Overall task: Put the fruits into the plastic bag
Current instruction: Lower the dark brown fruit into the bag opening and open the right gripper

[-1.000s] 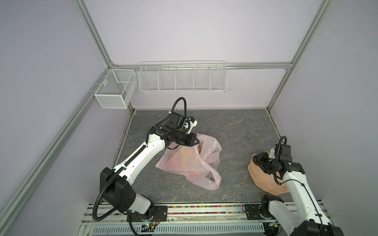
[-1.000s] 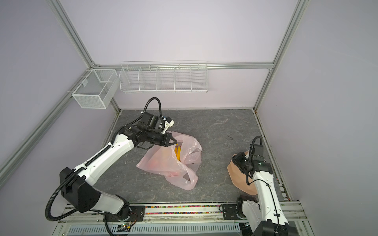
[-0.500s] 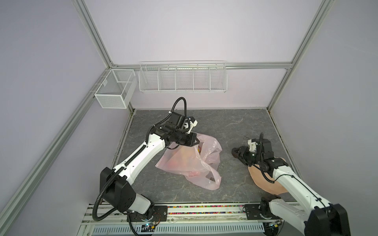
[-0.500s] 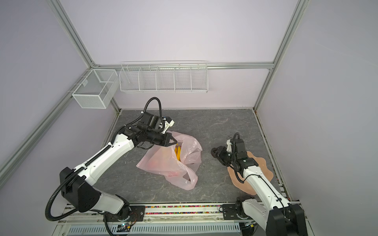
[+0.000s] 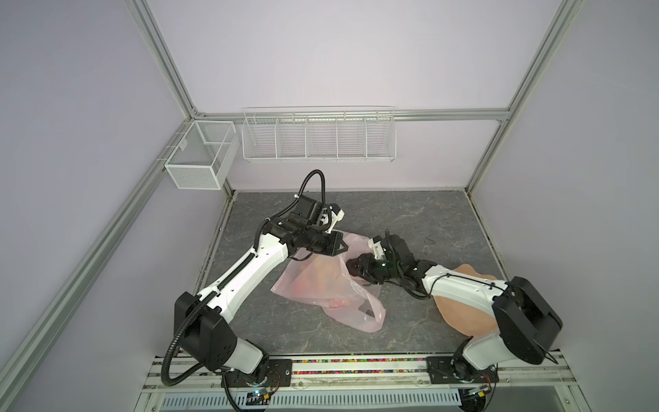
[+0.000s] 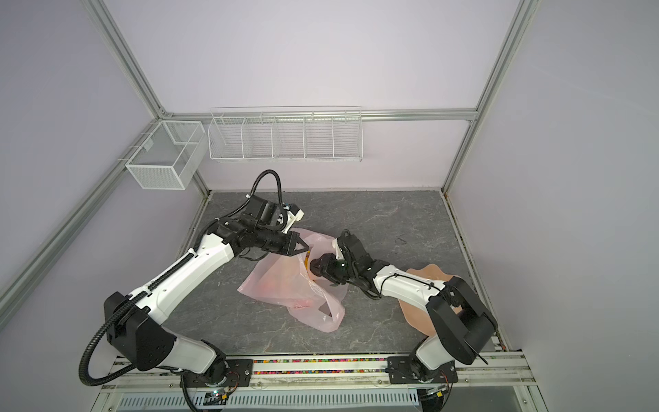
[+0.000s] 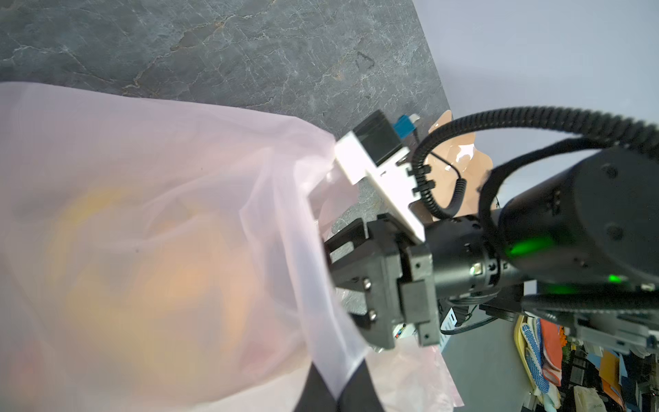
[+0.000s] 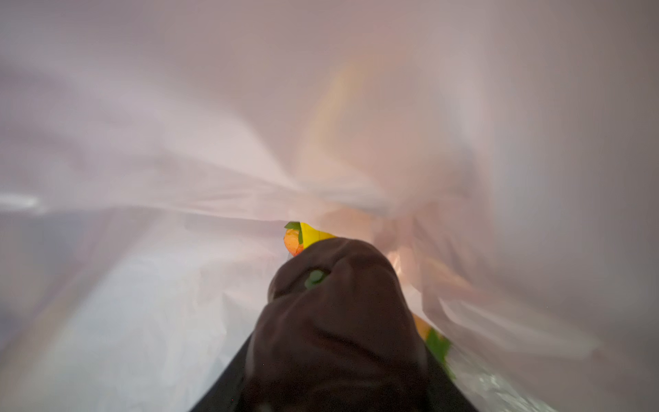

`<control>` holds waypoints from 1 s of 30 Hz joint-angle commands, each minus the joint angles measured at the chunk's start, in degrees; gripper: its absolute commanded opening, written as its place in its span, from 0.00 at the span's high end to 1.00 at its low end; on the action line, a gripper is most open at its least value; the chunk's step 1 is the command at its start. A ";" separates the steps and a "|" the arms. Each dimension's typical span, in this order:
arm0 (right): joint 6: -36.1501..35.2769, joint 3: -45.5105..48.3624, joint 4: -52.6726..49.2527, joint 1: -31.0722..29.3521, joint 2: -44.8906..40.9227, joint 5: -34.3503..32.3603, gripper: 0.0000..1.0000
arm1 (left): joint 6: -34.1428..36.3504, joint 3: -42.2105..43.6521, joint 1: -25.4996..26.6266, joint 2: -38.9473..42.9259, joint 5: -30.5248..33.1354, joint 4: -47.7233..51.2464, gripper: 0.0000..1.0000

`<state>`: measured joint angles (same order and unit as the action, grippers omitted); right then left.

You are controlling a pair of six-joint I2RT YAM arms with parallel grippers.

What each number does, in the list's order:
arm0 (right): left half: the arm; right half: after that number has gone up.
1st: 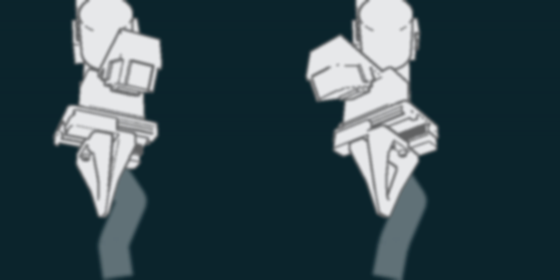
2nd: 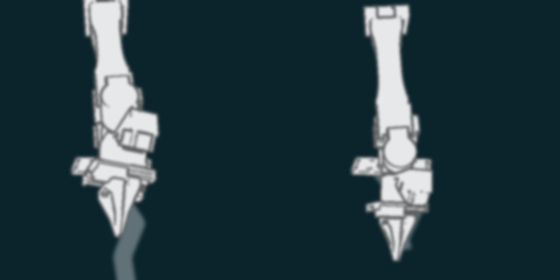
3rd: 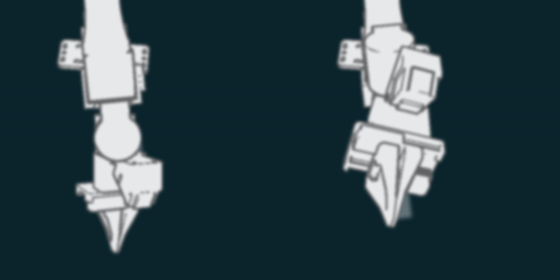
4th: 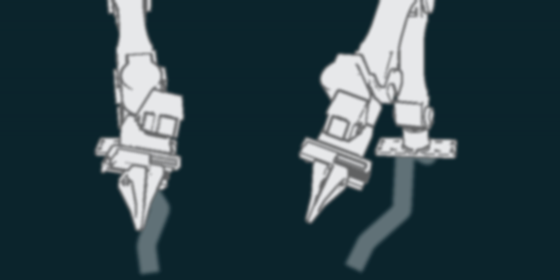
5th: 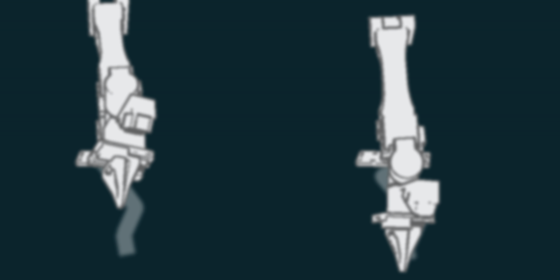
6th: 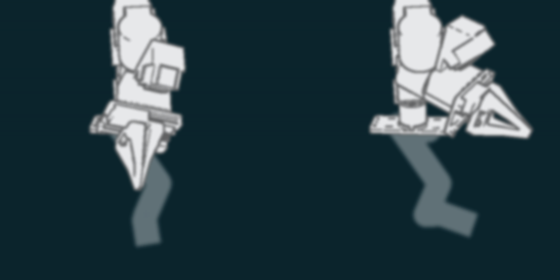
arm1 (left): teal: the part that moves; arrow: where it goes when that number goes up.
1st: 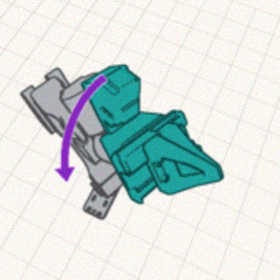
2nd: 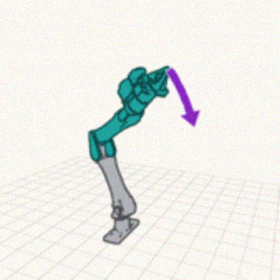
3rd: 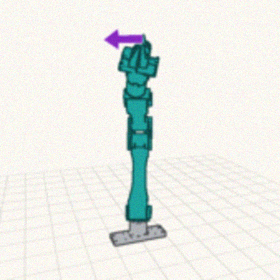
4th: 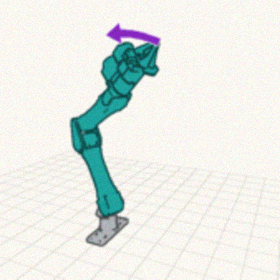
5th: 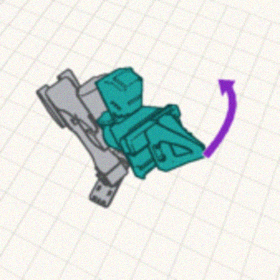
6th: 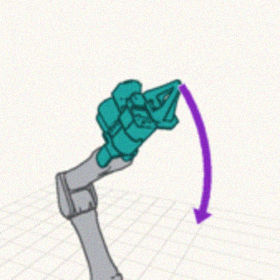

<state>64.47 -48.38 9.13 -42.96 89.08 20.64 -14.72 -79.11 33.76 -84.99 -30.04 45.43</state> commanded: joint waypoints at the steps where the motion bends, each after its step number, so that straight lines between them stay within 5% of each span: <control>1: 3.83 -4.11 6.03 -2.65 4.35 0.79 0.71 | 0.55 -0.25 -0.01 -0.26 0.14 0.09 1.00; 12: 8.17 -10.71 10.77 -6.94 15.32 4.18 0.65 | 0.84 -0.25 -0.01 0.08 1.06 0.59 1.00; 22: 6.55 -10.97 4.49 -7.42 14.40 5.53 0.15 | 1.60 0.14 -0.01 1.36 2.36 1.98 1.00; 30: 0.40 -11.05 -9.14 -5.95 7.61 2.85 0.05 | 2.06 1.52 -0.09 3.57 3.98 3.09 1.00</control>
<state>67.31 -59.13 6.00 -49.56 100.12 24.84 -14.11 -78.61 33.76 -83.44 -27.18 47.03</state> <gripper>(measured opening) 0.944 0.047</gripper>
